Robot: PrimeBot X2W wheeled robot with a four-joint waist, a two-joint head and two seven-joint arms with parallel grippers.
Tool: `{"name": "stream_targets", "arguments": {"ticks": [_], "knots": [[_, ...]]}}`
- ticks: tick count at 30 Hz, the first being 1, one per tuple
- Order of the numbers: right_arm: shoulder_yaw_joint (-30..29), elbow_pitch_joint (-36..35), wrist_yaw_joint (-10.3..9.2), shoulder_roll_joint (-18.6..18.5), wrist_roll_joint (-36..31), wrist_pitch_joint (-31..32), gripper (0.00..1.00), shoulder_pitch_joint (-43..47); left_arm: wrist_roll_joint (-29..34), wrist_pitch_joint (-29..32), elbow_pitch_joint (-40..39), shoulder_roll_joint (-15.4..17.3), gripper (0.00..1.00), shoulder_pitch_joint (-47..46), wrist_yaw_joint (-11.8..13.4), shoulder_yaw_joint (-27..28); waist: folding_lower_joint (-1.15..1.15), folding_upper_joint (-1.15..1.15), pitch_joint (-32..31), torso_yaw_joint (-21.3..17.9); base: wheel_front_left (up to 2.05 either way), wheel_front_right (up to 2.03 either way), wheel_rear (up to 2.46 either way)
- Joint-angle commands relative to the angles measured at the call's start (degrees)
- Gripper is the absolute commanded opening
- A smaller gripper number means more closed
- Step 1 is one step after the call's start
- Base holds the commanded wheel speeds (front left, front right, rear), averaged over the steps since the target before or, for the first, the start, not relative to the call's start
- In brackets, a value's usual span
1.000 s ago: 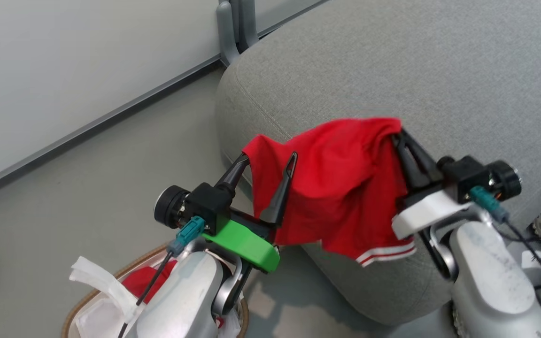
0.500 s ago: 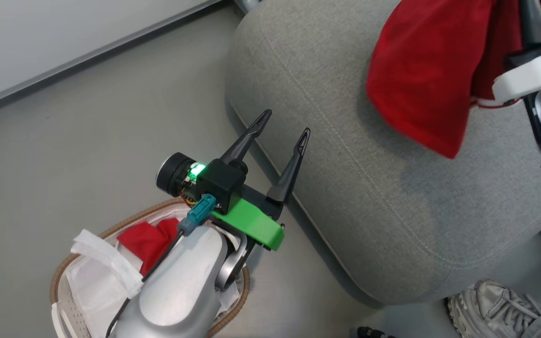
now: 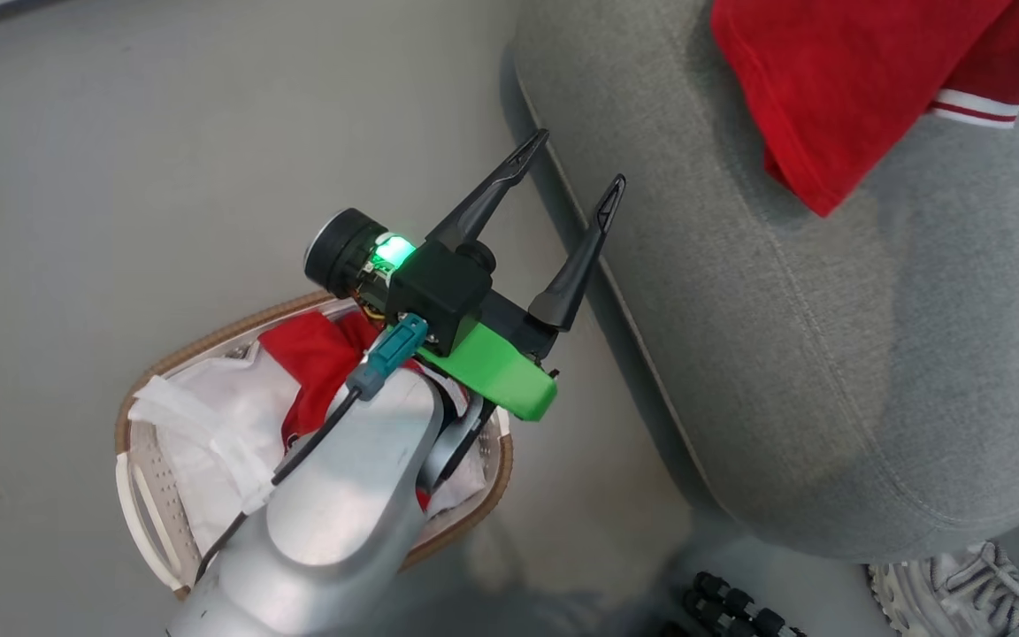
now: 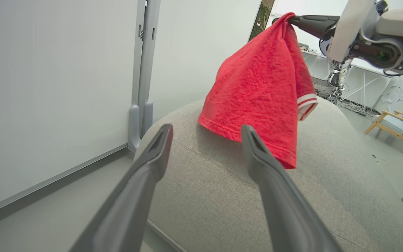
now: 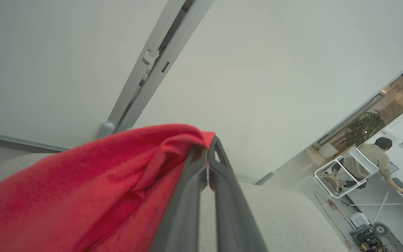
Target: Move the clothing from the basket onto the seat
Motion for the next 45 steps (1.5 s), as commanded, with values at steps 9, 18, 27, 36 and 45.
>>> {"name": "stream_targets", "arguments": {"ticks": [9, 18, 27, 36, 45], "knots": [[-10.2, 6.8, -0.08, 3.2, -3.6, 0.0, 0.0, 7.1, 0.3, 0.0, 0.6, 0.3, 1.0, -1.1, -0.3, 1.7, -0.01, -0.01, 5.4, 5.0, 0.0, 0.0, 0.0], [-17.1, 2.9, -0.08, 7.8, -2.7, 0.0, 1.0, 17.5, -0.1, 0.0, 0.8, 0.3, 1.0, 1.2, -0.3, 2.8, -0.01, -0.01, 0.1, 4.2, 0.0, 0.0, 0.0], [-12.8, -6.9, -0.08, 9.2, 2.2, 0.0, 1.0, 25.4, -1.0, 0.0, 1.1, 0.3, 1.0, 6.0, 0.3, 4.2, -0.01, -0.01, -8.1, 4.8, 0.0, 0.0, 0.0], [-4.5, -14.5, -0.08, 11.4, 8.1, 0.0, 1.0, 30.5, -2.1, 0.1, 1.1, 0.3, 1.0, 12.6, 2.2, 7.4, -0.01, -0.01, -16.1, 10.8, 0.0, 0.0, 0.0], [-0.5, -15.9, -0.08, 15.2, 10.7, 0.0, 1.0, 34.7, -0.2, 0.0, 2.6, 0.3, 1.0, 18.0, 4.3, 13.7, -0.01, -0.01, -20.0, 16.9, 0.0, 0.0, 0.0]]}}
